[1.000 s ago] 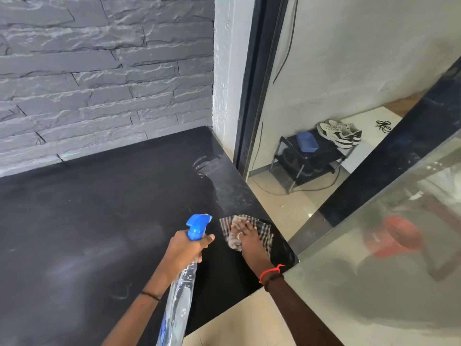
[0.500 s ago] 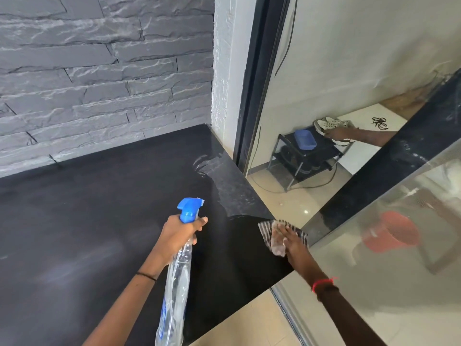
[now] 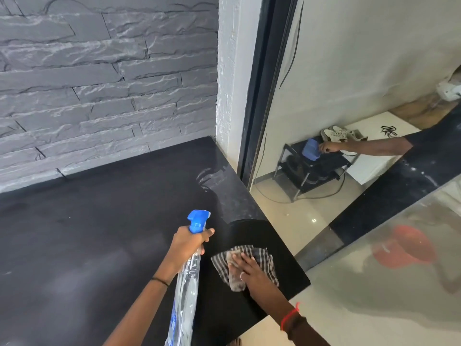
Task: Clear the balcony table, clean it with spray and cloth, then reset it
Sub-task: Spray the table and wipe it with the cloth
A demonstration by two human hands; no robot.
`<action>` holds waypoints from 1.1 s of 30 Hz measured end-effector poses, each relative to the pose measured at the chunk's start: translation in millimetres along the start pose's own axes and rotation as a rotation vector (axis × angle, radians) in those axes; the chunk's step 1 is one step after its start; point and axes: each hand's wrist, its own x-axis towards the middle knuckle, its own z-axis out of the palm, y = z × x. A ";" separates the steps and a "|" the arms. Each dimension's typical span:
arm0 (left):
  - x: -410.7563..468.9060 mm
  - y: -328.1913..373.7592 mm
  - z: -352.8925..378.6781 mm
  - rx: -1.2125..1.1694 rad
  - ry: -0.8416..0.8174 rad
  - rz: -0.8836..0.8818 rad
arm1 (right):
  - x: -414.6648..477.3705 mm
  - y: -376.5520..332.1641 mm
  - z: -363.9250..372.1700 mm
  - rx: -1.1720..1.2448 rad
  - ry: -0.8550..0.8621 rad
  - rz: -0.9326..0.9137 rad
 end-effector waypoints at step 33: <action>31.5 64.3 50.8 0.047 -0.101 0.036 | 6.2 64.4 -15.9 0.211 0.303 0.194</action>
